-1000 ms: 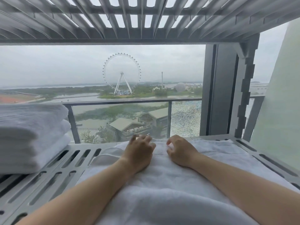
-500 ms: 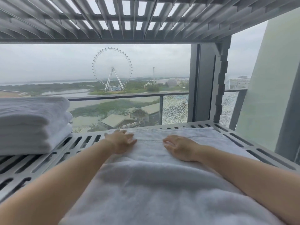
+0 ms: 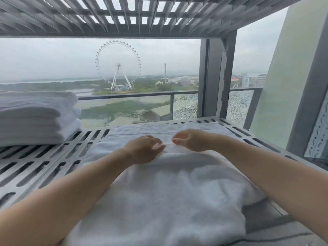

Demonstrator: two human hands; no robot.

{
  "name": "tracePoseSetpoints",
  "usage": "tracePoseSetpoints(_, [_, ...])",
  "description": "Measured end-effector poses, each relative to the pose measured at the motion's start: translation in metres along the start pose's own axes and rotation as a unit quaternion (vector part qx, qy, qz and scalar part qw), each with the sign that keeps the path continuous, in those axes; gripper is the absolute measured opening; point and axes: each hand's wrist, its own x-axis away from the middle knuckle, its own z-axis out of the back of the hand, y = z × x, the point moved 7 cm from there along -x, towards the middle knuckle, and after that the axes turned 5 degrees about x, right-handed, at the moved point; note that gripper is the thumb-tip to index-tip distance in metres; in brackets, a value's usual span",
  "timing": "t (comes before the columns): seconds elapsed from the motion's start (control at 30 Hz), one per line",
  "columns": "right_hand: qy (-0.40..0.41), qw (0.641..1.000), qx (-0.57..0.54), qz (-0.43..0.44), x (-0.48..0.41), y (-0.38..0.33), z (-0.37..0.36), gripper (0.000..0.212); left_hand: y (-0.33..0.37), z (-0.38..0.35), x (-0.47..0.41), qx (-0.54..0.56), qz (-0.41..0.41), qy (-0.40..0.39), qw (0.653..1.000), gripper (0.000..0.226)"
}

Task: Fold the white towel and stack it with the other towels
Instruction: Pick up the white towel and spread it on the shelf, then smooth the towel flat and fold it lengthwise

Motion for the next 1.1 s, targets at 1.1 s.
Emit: tracePoseSetpoints(1.1, [0.258, 0.957, -0.011, 0.135, 0.234, 0.000, 0.012, 0.039, 0.163, 0.017, 0.137, 0.157, -0.001, 0.239, 0.958, 0.020])
